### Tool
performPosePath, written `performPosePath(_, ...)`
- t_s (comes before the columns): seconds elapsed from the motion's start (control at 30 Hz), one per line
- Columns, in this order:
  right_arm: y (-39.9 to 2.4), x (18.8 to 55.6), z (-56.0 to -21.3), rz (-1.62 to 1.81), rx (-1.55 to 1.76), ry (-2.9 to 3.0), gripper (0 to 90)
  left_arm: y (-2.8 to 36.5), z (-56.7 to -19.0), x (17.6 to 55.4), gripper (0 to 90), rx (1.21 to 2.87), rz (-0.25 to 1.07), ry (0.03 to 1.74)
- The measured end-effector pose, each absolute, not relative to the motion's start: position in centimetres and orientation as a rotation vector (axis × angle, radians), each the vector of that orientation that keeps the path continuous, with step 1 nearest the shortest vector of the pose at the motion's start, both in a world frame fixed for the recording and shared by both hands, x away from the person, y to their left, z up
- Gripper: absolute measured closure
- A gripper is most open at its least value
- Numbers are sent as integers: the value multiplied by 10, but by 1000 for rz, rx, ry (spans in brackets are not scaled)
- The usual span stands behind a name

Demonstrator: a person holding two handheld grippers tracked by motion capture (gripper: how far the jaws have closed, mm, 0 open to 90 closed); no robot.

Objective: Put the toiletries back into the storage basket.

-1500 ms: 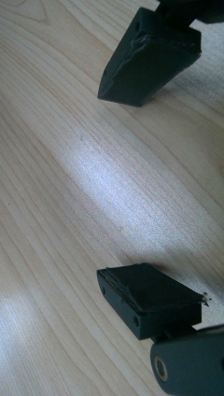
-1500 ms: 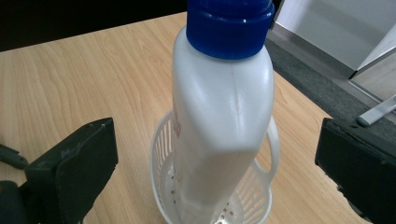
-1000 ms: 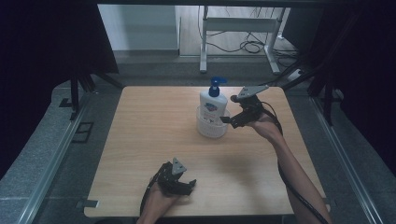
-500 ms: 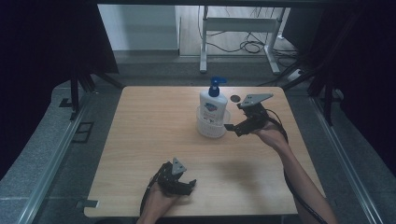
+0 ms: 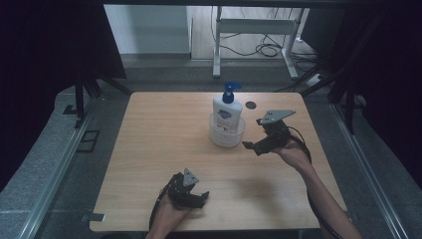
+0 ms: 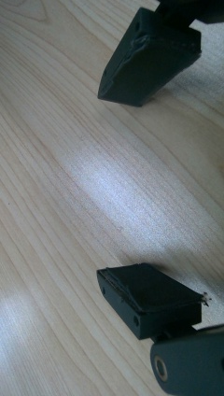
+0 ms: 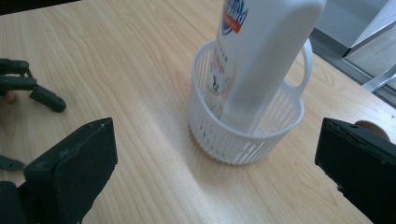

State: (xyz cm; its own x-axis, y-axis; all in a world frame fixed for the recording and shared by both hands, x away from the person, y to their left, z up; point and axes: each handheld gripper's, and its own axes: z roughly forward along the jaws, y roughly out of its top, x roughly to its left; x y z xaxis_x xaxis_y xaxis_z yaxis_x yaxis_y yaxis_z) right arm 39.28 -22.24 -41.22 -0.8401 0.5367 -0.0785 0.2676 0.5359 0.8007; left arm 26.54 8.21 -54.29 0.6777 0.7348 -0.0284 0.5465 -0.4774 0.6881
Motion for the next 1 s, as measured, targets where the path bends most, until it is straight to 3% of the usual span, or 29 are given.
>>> performPosePath(1.0, -249, 335, -467, 1190, 746, 2502, 0, 82, -543, 265, 126, 2204, 361, 983)
